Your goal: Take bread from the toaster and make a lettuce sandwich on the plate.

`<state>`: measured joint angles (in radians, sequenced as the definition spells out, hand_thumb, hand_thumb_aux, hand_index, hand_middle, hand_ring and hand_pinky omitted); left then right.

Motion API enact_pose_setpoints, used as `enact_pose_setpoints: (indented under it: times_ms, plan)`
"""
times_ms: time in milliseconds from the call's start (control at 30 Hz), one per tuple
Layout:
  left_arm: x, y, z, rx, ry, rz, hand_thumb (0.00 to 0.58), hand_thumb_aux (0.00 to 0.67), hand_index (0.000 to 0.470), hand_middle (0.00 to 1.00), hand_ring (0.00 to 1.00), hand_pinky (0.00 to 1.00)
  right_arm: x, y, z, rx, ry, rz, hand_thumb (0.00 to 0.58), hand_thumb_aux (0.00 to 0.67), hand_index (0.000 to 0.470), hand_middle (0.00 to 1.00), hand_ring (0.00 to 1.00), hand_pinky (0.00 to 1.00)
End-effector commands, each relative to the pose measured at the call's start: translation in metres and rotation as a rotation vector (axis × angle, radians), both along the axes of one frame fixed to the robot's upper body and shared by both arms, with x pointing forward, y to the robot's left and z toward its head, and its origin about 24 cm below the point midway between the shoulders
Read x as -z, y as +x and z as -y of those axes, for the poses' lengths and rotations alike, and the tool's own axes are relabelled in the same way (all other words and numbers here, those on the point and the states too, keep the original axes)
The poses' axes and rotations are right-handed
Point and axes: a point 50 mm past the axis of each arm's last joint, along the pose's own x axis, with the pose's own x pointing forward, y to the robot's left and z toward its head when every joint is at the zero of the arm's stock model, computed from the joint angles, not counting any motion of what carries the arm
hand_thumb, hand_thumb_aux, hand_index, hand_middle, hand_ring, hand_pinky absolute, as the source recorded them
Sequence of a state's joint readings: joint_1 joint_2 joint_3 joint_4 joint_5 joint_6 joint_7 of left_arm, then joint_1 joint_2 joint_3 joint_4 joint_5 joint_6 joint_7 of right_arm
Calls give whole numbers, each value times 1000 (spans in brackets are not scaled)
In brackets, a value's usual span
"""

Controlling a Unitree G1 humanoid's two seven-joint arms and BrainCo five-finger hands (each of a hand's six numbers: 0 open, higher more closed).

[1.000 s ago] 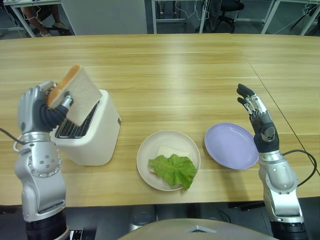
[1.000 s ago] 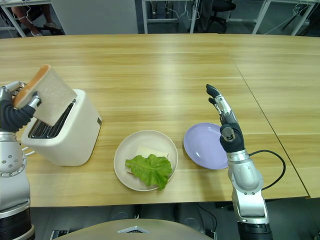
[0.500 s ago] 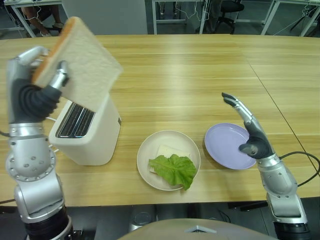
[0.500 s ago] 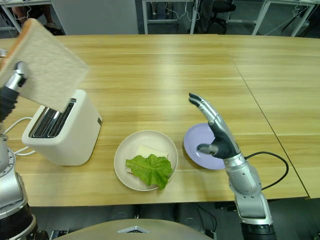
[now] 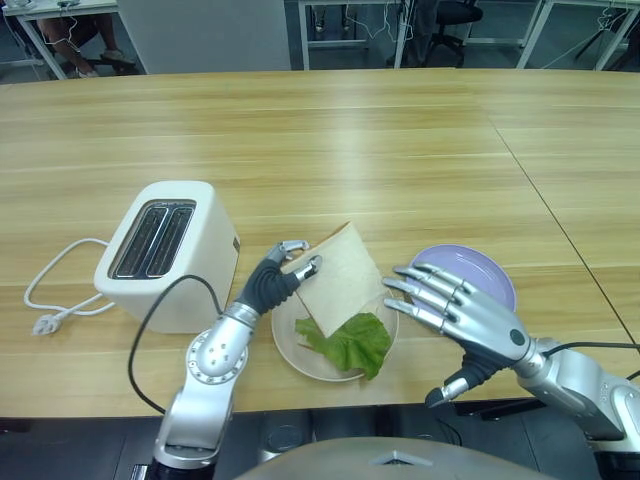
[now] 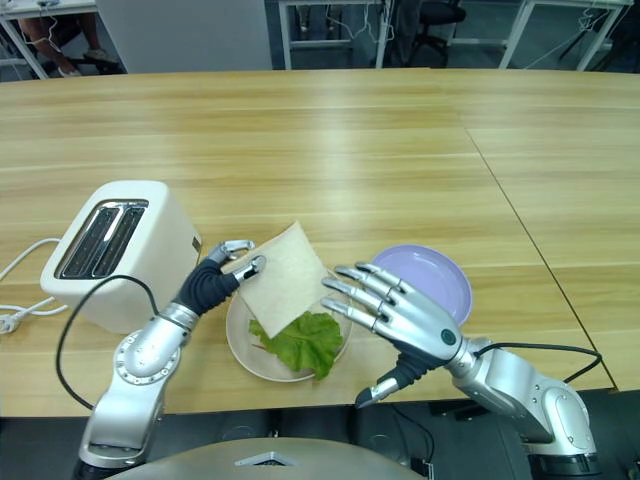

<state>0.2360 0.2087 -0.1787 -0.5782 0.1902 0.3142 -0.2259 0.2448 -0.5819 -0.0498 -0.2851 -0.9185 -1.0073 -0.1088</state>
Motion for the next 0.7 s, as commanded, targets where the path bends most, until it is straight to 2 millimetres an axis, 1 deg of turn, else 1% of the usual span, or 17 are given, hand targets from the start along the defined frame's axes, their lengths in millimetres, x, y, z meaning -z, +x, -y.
enact_pose_setpoints:
  times_ms: [33, 167, 300, 433, 567, 700]
  plan:
    - [25, -6, 11, -26, -33, -104, 580, 670, 460, 1000, 1000, 1000, 14, -1, -4, -32, -73, -58, 0, 0, 0, 0, 0, 0]
    - [40, -12, 17, -55, -11, -147, 580, 670, 460, 1000, 1000, 1000, 22, 1, -8, -54, -117, -89, 0, 0, 0, 0, 0, 0]
    - [53, -13, 16, -85, 4, -187, 580, 670, 460, 1000, 1000, 1000, 29, 7, -13, -67, -157, -120, 0, 0, 0, 0, 0, 0]
    - [64, -14, 14, -93, 83, -198, 580, 670, 460, 1000, 1000, 1000, 39, 14, -22, -86, -199, -155, 0, 0, 0, 0, 0, 0]
    - [69, -12, 8, -119, 164, -169, 580, 670, 460, 1000, 1000, 1000, 50, 24, -32, -100, -248, -187, 0, 0, 0, 0, 0, 0]
    - [69, -10, 6, -123, 200, -151, 580, 670, 460, 1000, 1000, 1000, 63, 31, -45, -122, -295, -239, 0, 0, 0, 0, 0, 0]
